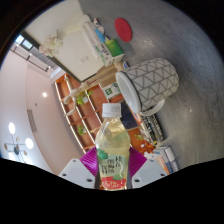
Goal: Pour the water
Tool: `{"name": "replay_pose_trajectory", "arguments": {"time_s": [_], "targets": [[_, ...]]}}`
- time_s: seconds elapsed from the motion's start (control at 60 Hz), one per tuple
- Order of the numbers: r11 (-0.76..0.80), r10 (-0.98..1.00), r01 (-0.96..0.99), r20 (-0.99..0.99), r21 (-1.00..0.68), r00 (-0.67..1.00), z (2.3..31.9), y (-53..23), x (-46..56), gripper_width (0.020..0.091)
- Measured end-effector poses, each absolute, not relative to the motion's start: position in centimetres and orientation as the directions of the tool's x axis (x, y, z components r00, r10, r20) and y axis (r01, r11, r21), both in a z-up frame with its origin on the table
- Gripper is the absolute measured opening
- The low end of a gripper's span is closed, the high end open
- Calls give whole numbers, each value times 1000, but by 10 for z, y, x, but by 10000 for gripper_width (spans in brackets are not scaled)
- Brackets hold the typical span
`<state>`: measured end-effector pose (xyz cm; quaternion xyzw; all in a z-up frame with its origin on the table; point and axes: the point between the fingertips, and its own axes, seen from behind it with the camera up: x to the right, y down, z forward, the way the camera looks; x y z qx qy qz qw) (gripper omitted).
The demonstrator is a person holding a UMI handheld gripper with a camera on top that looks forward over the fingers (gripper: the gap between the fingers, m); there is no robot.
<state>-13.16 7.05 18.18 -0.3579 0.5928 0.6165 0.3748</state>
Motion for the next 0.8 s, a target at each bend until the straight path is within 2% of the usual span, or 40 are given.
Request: {"name": "replay_pose_trajectory", "arguments": {"time_s": [0.083,0.183,0.283,0.383,0.5,0.6,0.667,0.683,0.8], "targets": [[-47,29,-965,-965,259,-261,198,72,-140,365],[-71,10,-985,-988,-155,154,216,75,-144,364],[-43,3,-847,-848,-530,531,243,74,-124,365],[-14,-59,-622,-620,-783,782,262,75,-88,378],[1,-152,-381,-376,-925,914,276,72,-36,378],[-13,-257,-197,-187,-980,948,273,68,18,378],[-56,-343,-90,-65,-994,937,261,62,57,378],[-64,-356,-65,-38,-996,934,250,63,72,377],[-138,-442,-3,59,-990,895,219,55,115,379]]}}
